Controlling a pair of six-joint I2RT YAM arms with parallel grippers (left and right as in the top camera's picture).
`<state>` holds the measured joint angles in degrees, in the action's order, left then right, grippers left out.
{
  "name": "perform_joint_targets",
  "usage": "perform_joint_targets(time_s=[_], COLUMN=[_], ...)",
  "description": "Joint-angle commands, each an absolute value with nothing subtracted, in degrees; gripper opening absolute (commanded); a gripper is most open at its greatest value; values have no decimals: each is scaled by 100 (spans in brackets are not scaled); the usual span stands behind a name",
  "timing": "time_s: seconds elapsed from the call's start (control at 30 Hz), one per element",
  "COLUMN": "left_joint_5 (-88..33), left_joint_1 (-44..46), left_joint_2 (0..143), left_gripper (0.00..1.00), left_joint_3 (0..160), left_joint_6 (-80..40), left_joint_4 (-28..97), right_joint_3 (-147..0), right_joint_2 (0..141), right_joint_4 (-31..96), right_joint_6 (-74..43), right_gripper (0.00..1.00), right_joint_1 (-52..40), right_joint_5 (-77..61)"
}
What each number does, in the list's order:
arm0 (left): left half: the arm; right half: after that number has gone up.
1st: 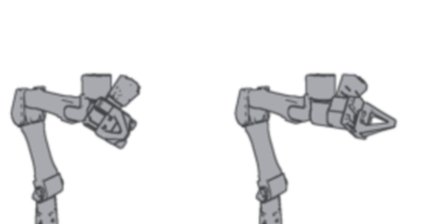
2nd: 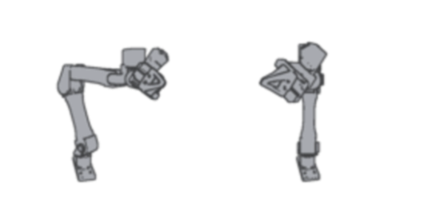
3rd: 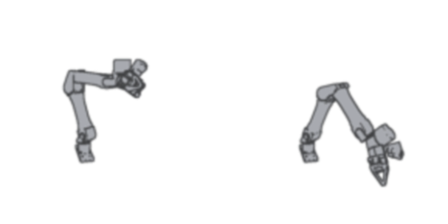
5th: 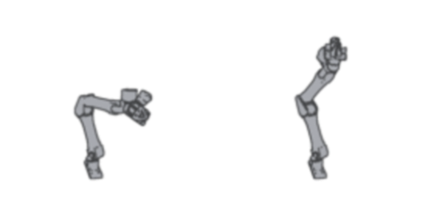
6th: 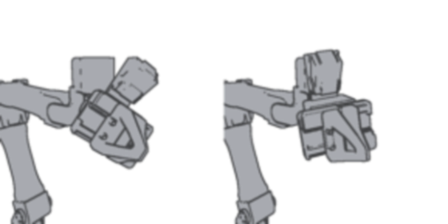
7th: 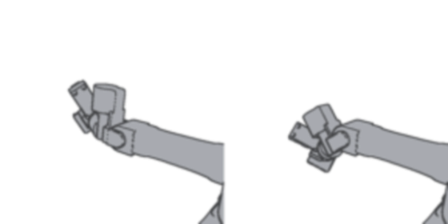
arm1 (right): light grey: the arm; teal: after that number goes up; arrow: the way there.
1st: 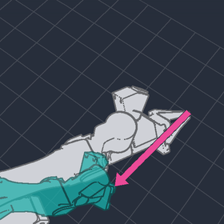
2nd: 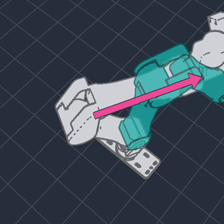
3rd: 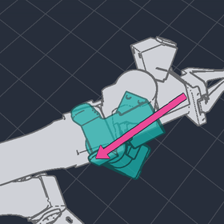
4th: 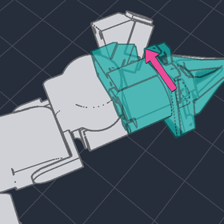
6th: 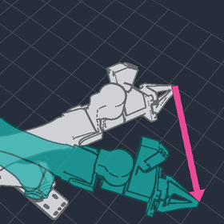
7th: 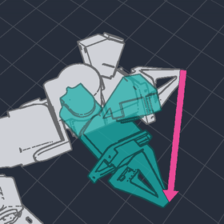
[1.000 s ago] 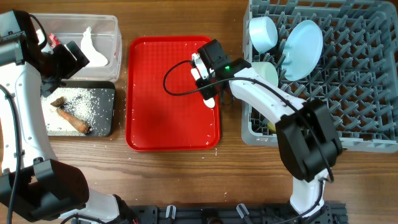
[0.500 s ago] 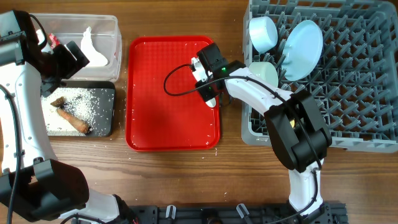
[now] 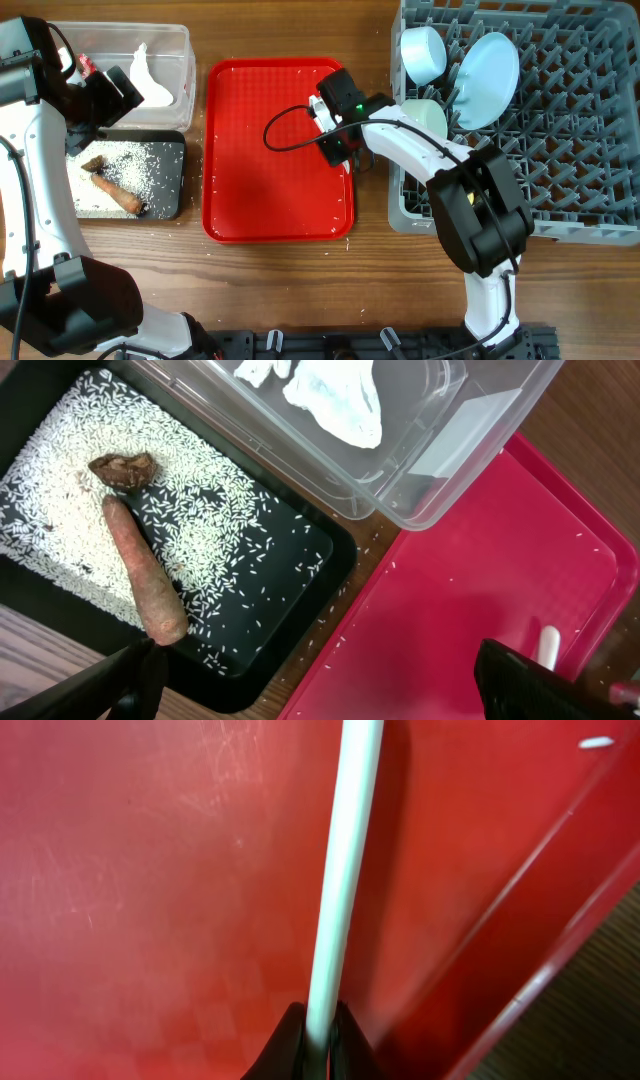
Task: Sort waste into correct bins and load items into the dishwasher rack
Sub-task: 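Grasp the white spoon on the red tray with the right gripper, then lower the white spoon into the grey rack and open the right gripper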
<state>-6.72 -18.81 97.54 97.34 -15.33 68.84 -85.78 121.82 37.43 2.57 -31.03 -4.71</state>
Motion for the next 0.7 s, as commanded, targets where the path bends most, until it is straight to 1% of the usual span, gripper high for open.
perform_joint_targets(time_s=[0.0,0.13,0.17,0.27,0.33,0.37,0.43,0.5,0.53,0.57,0.67], left_joint_5=[-655,-655,-655,-655,-655,-655,-655,-655,-655,-655,-655], left_joint_1=[-1903,-1903,-1903,-1903,-1903,-1903,-1903,-1903,-1903,-1903,-1903], left_joint_2=[9727,9727,9727,9727,9727,9727,9727,9727,9727,9727,9727], left_gripper=[100,100,100,100,100,100,100,100,100,100,100], left_joint_3=[9789,9789,9789,9789,9789,9789,9789,9789,9789,9789,9789], left_joint_6=[-1542,-1542,-1542,-1542,-1542,-1542,-1542,-1542,-1542,-1542,-1542], left_joint_4=[6879,6879,6879,6879,6879,6879,6879,6879,6879,6879,6879], right_joint_3=[-9065,-9507,-9515,-9515,-9515,-9515,-9513,-9371,-9268,-9011,-8394], right_joint_2=[11378,10326,9782,8897,8372,8300,8248,8333,8355,8431,8514], right_joint_4=[3894,4147,4145,4333,4777,4947,5433,6062,6173,6333,6353], right_joint_6=[45,-207,-462,-941,-1466,-1723,-2556,-4064,-4480,-5369,-6676], right_gripper=[5,4,4,4,4,4,4,4,4,4,4], right_joint_1=[-3079,-2967,-2808,-2307,-1623,-1402,-814,25,246,589,915], right_joint_5=[-539,-292,130,1035,1806,1962,2185,2182,2180,2178,2058])
